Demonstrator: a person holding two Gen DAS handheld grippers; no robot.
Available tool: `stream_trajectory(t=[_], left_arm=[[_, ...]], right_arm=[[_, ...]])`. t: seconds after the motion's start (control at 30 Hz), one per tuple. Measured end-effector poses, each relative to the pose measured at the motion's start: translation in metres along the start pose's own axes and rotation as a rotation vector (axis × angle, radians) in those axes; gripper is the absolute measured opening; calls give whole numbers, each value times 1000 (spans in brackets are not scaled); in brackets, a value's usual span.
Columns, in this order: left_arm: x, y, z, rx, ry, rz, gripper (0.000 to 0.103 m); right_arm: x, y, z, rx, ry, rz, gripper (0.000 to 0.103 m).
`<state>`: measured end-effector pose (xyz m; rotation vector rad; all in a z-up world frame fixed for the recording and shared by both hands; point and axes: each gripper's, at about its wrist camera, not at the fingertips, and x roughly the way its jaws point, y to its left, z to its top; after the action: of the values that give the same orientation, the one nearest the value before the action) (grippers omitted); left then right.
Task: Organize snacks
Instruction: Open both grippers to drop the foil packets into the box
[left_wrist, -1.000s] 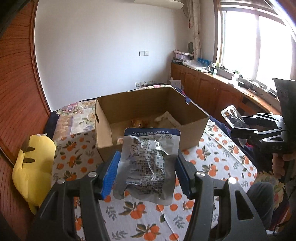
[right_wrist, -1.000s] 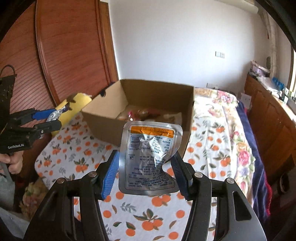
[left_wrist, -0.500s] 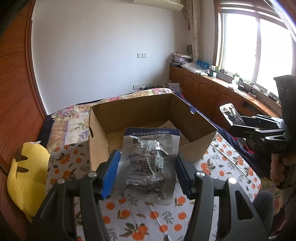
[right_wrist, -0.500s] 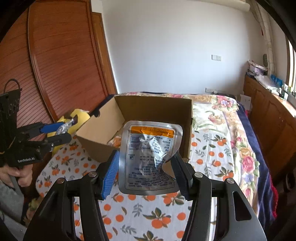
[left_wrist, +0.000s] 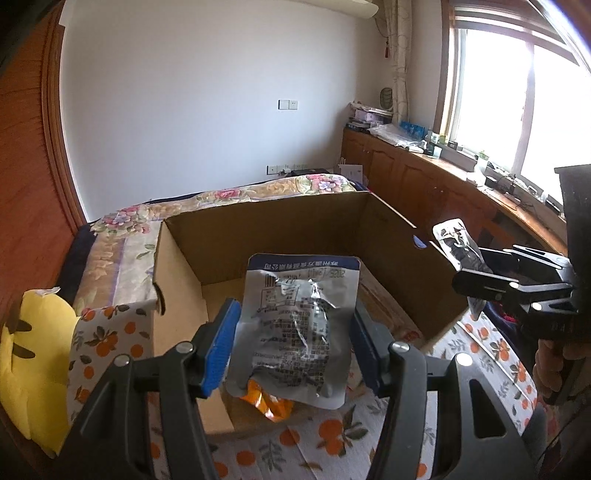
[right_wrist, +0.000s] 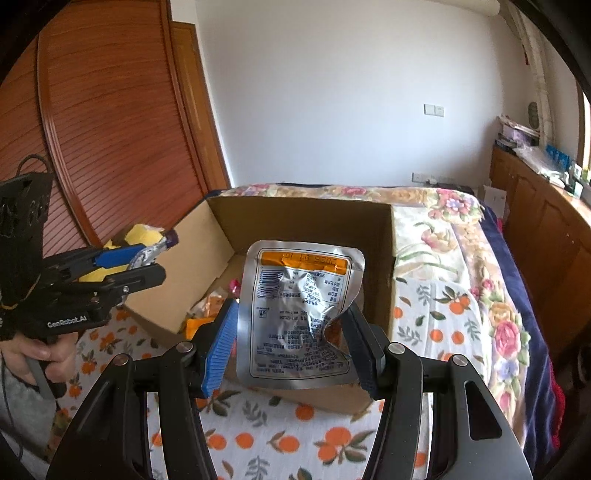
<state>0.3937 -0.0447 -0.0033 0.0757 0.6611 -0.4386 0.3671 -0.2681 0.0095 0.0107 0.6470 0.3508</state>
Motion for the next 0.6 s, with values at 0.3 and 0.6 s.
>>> stream_trajectory(t=[0.3,0.6], left_arm=[[25,-3,-2,15,23,19,58],[39,-1,-4,-17,60,24,60]], right_arm=[[36,-1,-1,0,37,11,58],[56,7,-3,-15,74,-4,58]])
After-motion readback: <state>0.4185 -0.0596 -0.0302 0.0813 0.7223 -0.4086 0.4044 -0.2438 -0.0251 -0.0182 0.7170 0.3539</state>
